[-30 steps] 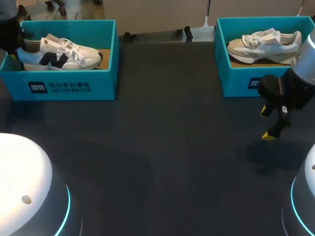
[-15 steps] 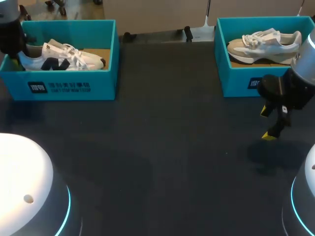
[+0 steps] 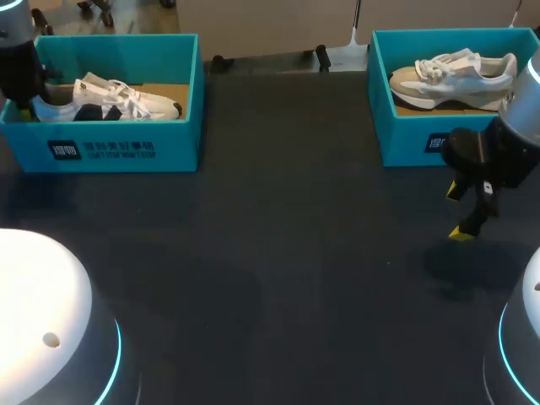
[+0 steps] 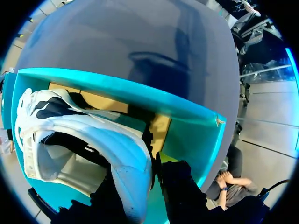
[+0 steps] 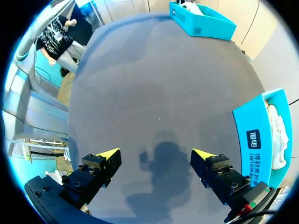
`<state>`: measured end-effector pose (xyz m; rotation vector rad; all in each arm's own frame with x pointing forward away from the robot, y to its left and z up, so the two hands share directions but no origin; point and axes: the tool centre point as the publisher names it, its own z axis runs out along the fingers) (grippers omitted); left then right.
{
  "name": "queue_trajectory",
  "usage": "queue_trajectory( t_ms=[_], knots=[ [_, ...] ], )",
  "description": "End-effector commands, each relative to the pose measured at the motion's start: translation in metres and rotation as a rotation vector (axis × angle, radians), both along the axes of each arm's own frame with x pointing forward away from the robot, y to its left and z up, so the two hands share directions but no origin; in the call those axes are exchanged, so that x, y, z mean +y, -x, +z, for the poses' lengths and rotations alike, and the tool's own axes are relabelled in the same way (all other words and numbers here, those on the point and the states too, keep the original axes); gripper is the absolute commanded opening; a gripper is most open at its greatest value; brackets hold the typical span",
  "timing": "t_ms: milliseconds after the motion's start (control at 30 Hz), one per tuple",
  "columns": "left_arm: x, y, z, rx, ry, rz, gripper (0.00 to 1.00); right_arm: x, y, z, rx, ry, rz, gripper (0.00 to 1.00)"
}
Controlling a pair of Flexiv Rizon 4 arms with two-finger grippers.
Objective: Take the shoe out of the shoebox, open the shoe tongue, remove and reinsert the insole, then place the shoe into the shoebox
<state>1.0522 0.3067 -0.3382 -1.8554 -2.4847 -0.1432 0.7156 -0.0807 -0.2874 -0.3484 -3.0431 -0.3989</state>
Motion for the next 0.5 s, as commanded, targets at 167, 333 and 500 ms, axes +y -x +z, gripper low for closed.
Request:
queue_trajectory(
  t_ms=[167, 333, 500],
  knots=[
    [-0.003, -0.010, -0.017, 0.016, -0.010, 0.024, 0.00, 0.000, 0.001, 0.000, -0.001, 0.002, 0.000, 1.00],
    [-0.003, -0.013, -0.028, 0.007, -0.005, 0.059, 0.00, 0.000, 0.001, 0.000, -0.001, 0.002, 0.000, 1.00],
    [-0.001, -0.012, -0.037, 0.007, -0.006, 0.064, 0.00, 0.000, 0.001, 0.000, -0.001, 0.002, 0.000, 1.00]
  ],
)
